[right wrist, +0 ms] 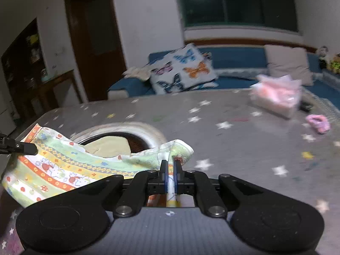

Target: Fold clothes

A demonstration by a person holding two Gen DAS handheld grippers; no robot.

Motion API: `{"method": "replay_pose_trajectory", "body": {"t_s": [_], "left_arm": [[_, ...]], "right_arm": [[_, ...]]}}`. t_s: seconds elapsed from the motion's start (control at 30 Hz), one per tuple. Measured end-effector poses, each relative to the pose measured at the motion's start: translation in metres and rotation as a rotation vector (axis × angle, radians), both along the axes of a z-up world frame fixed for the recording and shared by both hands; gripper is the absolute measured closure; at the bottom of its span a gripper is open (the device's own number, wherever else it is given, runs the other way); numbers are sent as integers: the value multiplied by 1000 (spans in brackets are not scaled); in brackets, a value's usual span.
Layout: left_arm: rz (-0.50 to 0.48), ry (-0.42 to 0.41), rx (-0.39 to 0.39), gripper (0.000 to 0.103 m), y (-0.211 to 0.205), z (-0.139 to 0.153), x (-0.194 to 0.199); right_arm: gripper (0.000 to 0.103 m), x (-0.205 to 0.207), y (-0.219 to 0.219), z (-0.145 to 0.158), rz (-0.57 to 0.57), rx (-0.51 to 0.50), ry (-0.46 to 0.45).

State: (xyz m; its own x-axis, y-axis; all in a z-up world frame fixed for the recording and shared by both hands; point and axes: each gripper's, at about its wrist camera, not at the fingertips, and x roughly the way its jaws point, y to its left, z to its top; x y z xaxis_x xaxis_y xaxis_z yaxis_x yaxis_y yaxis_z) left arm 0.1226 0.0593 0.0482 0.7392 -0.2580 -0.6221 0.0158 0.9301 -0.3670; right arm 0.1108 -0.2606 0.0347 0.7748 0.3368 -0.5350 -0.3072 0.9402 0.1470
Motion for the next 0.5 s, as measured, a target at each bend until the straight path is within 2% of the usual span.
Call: {"method": "replay_pose_trajectory", "body": {"t_s": [0.33, 0.43, 0.5], "left_arm": [[-196, -2, 18, 95, -115, 4, 58], [-247, 9, 43, 95, -147, -2, 71], [-267, 10, 95, 91, -166, -9, 79]], "right_arm": [[99, -8, -101, 21, -221, -74, -49], [99, -4, -125, 16, -275, -88, -37], [98, 1, -139, 9, -308, -97, -21]]}}
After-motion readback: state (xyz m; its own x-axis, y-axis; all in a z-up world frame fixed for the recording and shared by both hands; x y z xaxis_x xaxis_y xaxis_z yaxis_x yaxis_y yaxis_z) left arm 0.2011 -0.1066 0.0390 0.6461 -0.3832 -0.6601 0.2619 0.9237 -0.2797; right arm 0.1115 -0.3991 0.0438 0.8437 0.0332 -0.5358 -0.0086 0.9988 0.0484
